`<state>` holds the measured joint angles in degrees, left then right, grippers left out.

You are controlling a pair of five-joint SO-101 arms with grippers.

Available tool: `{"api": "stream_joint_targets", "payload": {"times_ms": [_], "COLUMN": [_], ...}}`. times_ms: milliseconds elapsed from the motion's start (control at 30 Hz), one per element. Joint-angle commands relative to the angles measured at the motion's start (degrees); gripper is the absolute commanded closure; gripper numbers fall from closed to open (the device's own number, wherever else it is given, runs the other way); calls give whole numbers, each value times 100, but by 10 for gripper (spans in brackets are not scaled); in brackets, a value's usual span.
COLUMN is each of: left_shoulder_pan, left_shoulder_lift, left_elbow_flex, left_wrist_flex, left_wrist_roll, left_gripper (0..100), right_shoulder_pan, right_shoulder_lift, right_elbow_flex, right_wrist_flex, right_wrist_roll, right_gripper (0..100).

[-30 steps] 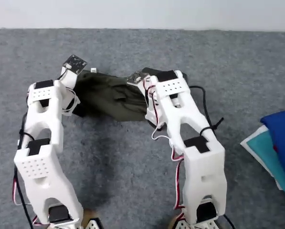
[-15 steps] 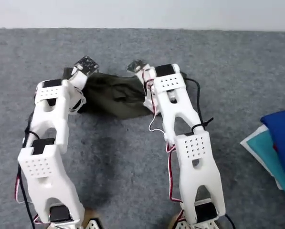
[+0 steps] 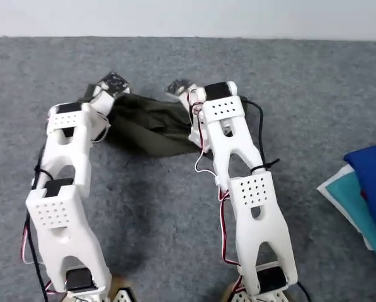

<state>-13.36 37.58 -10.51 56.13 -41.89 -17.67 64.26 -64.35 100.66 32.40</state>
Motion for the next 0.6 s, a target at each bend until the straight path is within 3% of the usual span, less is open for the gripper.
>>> {"api": "stream_joint_targets", "payload": {"times_ms": [0,333,567], "left_shoulder_pan": [-378,-607,-1160], "left_shoulder_lift": [-290,-290,-659], "left_elbow_flex": [-303,-312,-286], "left_wrist_flex": [132,1908,2620], "left_wrist_roll": [-79,-352,-598], "left_gripper": [988,988,988], "right_shoulder_pan": [-40,-787,-884], "right_shoulder_lift": [-708,-1903,-2703], "right_elbow_flex": [651,2611,3991], "right_wrist_flex": [251,233,224], "right_wrist_roll": [211,220,299], "right_gripper": [990,990,990]}}
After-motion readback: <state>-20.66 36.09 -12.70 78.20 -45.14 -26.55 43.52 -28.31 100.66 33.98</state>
